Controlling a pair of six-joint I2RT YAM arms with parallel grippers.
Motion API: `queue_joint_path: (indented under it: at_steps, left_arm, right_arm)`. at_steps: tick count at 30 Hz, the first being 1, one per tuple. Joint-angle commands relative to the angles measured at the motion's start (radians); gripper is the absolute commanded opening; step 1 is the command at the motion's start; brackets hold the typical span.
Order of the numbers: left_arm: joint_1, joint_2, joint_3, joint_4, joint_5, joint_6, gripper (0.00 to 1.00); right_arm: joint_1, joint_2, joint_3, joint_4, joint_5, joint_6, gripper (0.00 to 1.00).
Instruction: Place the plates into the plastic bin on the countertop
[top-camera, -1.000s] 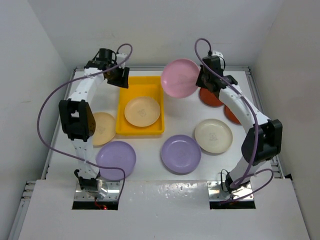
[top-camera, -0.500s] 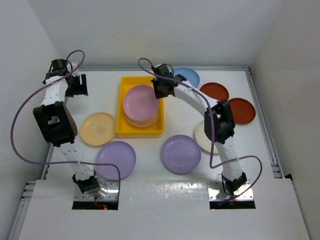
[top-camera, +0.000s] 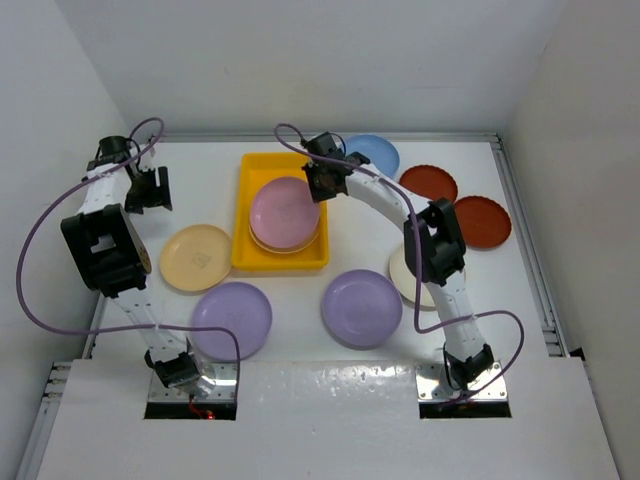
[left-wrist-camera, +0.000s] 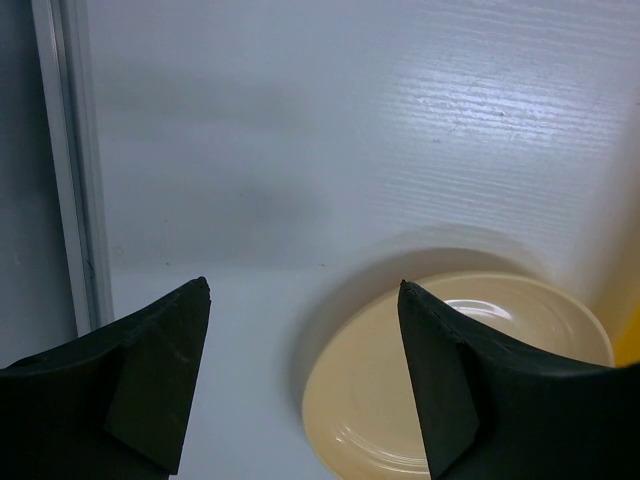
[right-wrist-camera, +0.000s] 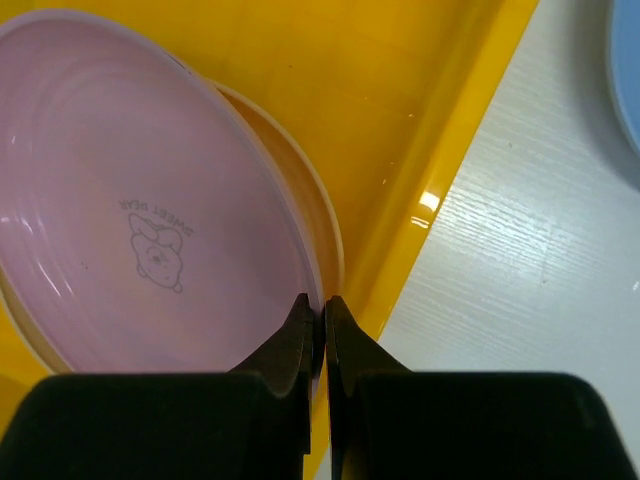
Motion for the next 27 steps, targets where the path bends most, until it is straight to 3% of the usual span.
queue_joint_path:
  at_steps: [1, 2, 6, 7, 9, 19, 27]
  left_arm:
    - [0.015, -0.060, -0.007, 0.022, 0.008, 0.006, 0.78]
    - [0.015, -0.060, -0.007, 0.022, 0.008, 0.006, 0.78]
    - [0.015, -0.060, -0.017, 0.022, 0.008, 0.006, 0.78]
    - [0.015, -0.060, -0.017, 0.022, 0.008, 0.006, 0.78]
    - [0.015, -0.060, -0.017, 0.022, 0.008, 0.006, 0.78]
    - [0.015, -0.060, -0.072, 0.022, 0.039, 0.076, 0.78]
    - [0.026, 0.047, -0.171, -0.081, 0.016, 0.168, 0.74]
  right_arm:
    - [0.021, 0.008, 0.003, 0.040, -0.024, -0.017, 0.00]
    - [0.021, 0.008, -0.003, 0.043, -0.022, -0.016, 0.00]
    - [0.024, 0.016, -0.009, 0.043, -0.022, -0.025, 0.20]
    - [0.022, 0.011, -0.010, 0.045, -0.024, -0.029, 0.36]
    - [0.021, 0.008, -0.015, 0.049, -0.018, -0.034, 0.52]
    - [0.037, -0.055, -0.020, 0.071, 0.034, -0.086, 0.57]
    - [0.041, -0.252, -0.098, 0.173, 0.015, -0.072, 0.65]
